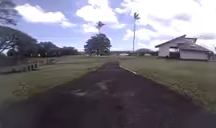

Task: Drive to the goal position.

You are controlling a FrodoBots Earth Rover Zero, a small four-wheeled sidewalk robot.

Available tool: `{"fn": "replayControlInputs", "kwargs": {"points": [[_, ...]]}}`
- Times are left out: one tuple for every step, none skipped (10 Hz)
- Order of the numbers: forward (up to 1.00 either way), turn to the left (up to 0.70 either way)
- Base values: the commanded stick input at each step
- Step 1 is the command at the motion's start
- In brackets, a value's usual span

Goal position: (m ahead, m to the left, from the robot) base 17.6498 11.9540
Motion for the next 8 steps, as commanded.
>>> {"fn": "replayControlInputs", "kwargs": {"points": [[0.50,0.00],[0.50,0.00],[0.50,0.00],[0.50,0.00],[0.50,0.00],[0.50,0.00],[0.50,0.00],[0.50,0.00]]}}
